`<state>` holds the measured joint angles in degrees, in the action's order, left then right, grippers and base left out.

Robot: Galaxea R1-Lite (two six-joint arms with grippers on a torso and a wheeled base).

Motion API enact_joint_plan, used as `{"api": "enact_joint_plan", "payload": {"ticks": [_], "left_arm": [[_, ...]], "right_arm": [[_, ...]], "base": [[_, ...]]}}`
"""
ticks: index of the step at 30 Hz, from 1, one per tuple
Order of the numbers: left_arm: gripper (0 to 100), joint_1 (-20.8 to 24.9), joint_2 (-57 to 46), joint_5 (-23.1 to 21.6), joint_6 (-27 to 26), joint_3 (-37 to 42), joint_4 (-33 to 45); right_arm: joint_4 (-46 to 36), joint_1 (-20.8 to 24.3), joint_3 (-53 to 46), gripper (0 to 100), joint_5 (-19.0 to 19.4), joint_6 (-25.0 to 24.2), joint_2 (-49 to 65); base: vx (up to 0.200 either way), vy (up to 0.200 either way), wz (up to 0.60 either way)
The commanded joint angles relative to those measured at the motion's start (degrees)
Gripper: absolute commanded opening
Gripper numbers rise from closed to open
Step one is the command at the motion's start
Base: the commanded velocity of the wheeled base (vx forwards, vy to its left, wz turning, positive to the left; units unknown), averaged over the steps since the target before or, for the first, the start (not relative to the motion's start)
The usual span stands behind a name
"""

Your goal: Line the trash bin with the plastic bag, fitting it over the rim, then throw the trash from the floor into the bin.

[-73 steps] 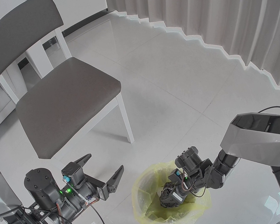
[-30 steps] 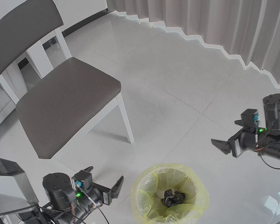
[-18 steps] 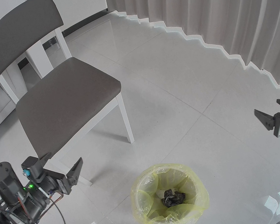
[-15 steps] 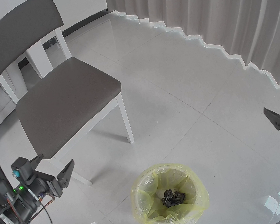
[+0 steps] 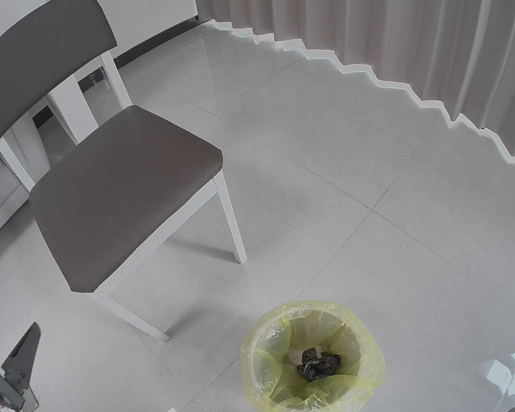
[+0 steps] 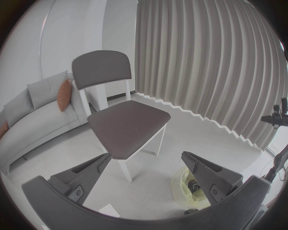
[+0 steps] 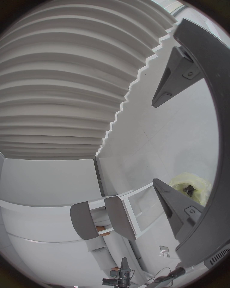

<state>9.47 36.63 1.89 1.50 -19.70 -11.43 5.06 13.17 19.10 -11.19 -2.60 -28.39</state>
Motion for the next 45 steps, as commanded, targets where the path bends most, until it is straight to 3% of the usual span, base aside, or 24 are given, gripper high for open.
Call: {"api": "enact_joint_plan", "payload": {"ticks": [1,6,12,15,20,27,36,41,45], "left_arm": [[100,-3.0,-14.0,-1.8,0.9,-3.8,7.4],[100,-3.1,-8.9,-5.3,0.6,-6.0,8.4],[100,-1.7,0.5,-5.7,0.2,-7.3,7.2],[100,0.7,10.2,-5.7,-0.7,-7.7,1.9],[100,6.2,25.8,-5.0,-4.0,-7.3,-7.3],[100,11.2,39.0,-3.0,-3.1,-6.5,-17.9],[100,15.3,47.9,-2.7,-3.1,-6.1,-22.1],[100,17.3,51.9,-2.2,-3.3,-5.4,-23.8],[100,18.5,53.9,-2.1,-3.4,-4.8,-24.0]], "right_arm": [[-6.4,-0.9,-1.2,100,1.1,-1.7,12.5],[-6.1,-0.5,0.8,100,3.6,-1.7,6.1],[-1.7,-0.6,1.8,100,6.4,-3.0,-4.0],[7.7,-0.4,2.2,100,9.3,-7.1,-13.8],[19.6,-0.8,3.9,100,15.1,-7.1,-29.3],[21.0,1.2,5.7,100,21.9,-7.1,-46.4],[22.8,5.3,10.7,100,21.7,-6.5,-66.8],[30.2,8.5,15.5,100,21.5,-6.5,-80.0],[30.7,10.0,18.1,100,21.5,-6.3,-85.9]], "base": [[0.0,0.0,0.0],[0.0,0.0,0.0],[0.0,0.0,0.0],[0.0,0.0,0.0],[0.0,0.0,0.0],[0.0,0.0,0.0],[0.0,0.0,0.0],[0.0,0.0,0.0],[0.0,0.0,0.0]]}}
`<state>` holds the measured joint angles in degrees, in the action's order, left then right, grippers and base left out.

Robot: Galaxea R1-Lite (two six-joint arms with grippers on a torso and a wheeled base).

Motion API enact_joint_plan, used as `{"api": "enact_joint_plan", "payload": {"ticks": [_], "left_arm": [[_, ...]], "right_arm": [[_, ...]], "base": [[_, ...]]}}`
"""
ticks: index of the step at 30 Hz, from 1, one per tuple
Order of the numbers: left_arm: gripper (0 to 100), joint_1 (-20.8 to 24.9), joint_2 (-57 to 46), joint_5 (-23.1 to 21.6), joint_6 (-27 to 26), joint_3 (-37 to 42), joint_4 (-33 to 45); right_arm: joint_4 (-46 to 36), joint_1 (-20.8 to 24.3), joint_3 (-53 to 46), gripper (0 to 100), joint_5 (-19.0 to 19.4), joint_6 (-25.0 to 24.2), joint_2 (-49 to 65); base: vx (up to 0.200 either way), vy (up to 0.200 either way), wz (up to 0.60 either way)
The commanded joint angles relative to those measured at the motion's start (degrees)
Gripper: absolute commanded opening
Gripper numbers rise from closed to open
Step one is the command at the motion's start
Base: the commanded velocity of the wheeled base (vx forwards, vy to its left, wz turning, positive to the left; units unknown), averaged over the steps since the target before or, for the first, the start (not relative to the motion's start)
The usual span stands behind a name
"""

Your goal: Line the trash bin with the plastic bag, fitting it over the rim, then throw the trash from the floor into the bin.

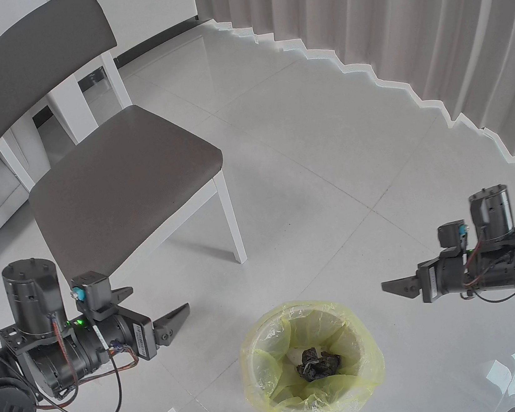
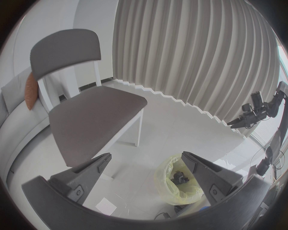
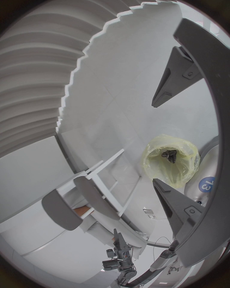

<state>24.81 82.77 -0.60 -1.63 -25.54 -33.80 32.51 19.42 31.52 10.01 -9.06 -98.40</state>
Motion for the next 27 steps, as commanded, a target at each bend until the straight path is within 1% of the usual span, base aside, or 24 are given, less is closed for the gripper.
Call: {"api": "enact_joint_plan", "payload": {"ticks": [1,7,13,20,27], "left_arm": [[100,3.3,8.2,0.4,-0.4,1.4,-2.1],[100,3.3,7.9,0.2,-0.4,1.7,-4.9],[100,3.1,7.9,0.2,-0.3,3.3,-6.7],[100,3.0,7.5,0.2,-0.4,3.7,-8.9],[100,3.2,7.7,0.4,-0.5,3.5,-9.0]], "right_arm": [[3.0,3.9,6.6,100,0.3,0.2,-17.4],[2.9,3.8,8.6,100,0.3,0.2,-23.9],[3.3,3.6,10.0,100,0.3,1.4,-30.0],[2.6,2.7,13.3,100,0.4,2.6,-32.5],[2.6,2.7,14.4,100,0.5,3.5,-34.4]], "base": [[0.0,0.0,0.0],[0.0,0.0,0.0],[0.0,0.0,0.0],[0.0,0.0,0.0],[0.0,0.0,0.0]]}}
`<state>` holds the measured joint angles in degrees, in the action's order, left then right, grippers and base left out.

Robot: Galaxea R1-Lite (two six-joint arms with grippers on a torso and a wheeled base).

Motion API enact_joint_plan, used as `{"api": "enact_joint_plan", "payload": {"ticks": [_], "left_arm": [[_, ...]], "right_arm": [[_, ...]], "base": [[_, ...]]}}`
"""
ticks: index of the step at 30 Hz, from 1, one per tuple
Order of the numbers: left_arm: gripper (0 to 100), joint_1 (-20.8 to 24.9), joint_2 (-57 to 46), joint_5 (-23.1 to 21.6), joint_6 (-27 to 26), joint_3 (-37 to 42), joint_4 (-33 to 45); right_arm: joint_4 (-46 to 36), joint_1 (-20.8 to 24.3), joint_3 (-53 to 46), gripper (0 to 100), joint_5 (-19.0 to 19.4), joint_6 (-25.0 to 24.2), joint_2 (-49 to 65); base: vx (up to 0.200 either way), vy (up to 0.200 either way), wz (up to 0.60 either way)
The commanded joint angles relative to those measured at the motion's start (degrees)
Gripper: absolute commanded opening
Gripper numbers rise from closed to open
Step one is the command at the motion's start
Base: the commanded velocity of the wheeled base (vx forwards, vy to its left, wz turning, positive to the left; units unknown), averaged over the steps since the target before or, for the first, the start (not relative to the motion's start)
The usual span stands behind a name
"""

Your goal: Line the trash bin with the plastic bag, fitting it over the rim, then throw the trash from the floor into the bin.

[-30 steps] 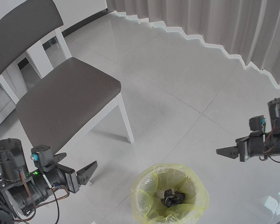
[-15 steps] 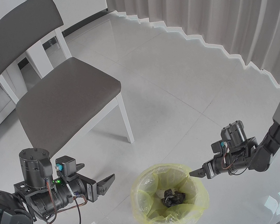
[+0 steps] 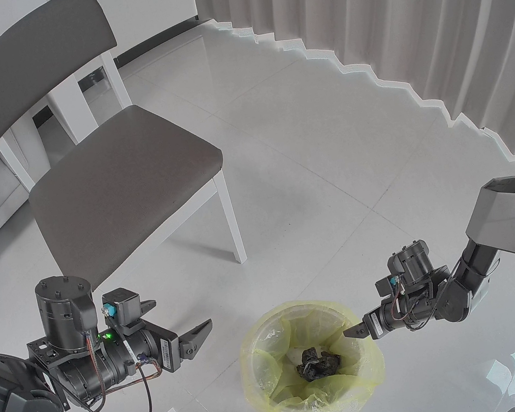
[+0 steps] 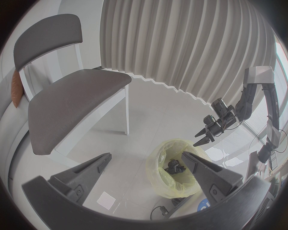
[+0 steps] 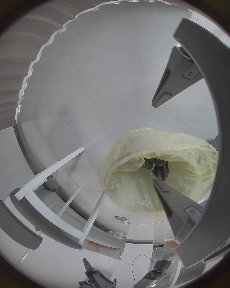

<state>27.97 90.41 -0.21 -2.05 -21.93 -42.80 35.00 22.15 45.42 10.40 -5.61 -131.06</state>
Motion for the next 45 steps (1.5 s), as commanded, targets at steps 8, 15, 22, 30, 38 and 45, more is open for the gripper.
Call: {"api": "enact_joint_plan", "payload": {"ticks": [8,15,22,30,38,45], "left_arm": [[100,0.0,0.3,0.6,0.0,-0.4,0.0],[100,0.2,0.4,0.7,-0.1,-0.7,0.0],[100,0.2,0.4,1.2,-0.1,-0.9,0.0],[100,0.5,0.0,1.5,-0.1,-1.2,0.0],[100,0.5,-0.1,1.5,-0.1,-1.4,0.0],[100,0.5,-0.1,1.6,-0.1,-1.3,0.0]], "right_arm": [[0.2,-0.2,0.6,0,0.5,0.9,-2.1],[0.5,-0.2,0.6,0,0.5,0.9,-2.7],[0.0,-0.2,0.5,0,0.7,0.9,-0.4],[0.4,0.0,0.1,0,1.1,1.2,0.0],[0.4,0.0,0.3,100,1.3,1.5,-0.3],[0.5,-0.2,1.0,100,1.3,1.6,-0.9]], "base": [[0.0,0.0,0.0],[0.0,0.0,0.0],[0.0,0.0,0.0],[0.0,0.0,0.0],[0.0,0.0,0.0],[0.0,0.0,0.0]]}}
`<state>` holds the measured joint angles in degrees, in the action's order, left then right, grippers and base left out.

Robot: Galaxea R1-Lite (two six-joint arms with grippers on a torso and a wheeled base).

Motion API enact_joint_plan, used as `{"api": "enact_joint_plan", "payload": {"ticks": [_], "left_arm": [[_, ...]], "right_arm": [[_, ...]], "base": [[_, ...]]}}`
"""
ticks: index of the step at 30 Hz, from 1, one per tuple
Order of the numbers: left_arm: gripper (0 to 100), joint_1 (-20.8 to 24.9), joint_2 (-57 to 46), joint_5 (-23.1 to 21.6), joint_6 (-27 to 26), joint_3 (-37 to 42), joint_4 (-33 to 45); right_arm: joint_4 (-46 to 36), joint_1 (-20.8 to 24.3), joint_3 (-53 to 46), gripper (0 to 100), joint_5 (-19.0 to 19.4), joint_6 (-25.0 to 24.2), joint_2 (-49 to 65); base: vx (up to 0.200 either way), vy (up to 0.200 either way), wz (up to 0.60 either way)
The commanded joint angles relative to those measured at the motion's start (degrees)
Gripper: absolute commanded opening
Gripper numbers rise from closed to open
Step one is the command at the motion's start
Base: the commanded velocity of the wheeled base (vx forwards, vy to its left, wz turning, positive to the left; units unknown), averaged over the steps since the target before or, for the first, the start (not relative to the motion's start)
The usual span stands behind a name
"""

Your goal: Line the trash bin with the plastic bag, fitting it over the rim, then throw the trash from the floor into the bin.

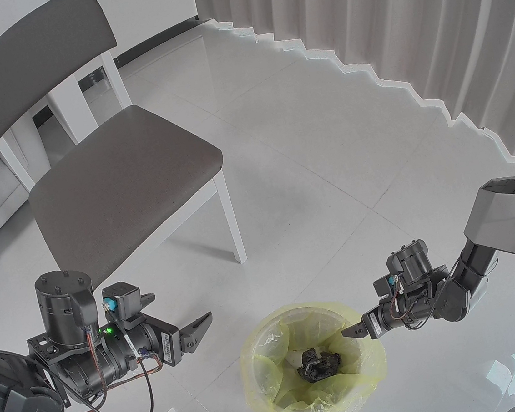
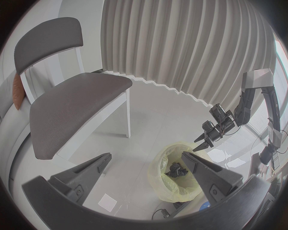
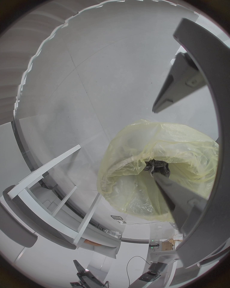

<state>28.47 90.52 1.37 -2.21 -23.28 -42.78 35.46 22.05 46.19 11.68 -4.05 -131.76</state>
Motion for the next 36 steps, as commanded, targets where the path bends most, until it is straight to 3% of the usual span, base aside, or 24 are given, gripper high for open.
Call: {"api": "enact_joint_plan", "payload": {"ticks": [1,6,7,22,28,36], "left_arm": [[100,0.0,-0.2,0.0,0.0,0.1,0.0],[100,0.1,0.1,0.0,0.0,-0.2,0.0],[100,0.1,0.1,0.0,0.0,-0.2,-0.1],[100,0.4,0.3,0.5,0.1,-0.3,-0.1],[100,0.4,0.6,0.6,0.0,-0.2,-1.3],[100,0.5,2.0,0.6,0.0,-0.9,-1.9]], "right_arm": [[0.0,-0.1,0.2,100,0.0,0.0,-0.2],[-0.1,-0.4,-0.2,100,0.0,1.5,-0.2],[0.0,-0.4,-0.2,0,0.0,1.6,-0.3],[-0.7,-0.9,3.1,0,0.0,1.6,-2.6],[-3.3,-0.2,10.3,0,0.0,2.4,-10.1],[-8.6,-0.1,13.6,0,0.0,3.7,-10.5]], "base": [[0.0,0.0,0.0],[0.0,0.0,0.0],[0.0,0.0,0.0],[0.0,0.0,0.0],[0.0,0.0,0.0],[0.0,0.0,0.0]]}}
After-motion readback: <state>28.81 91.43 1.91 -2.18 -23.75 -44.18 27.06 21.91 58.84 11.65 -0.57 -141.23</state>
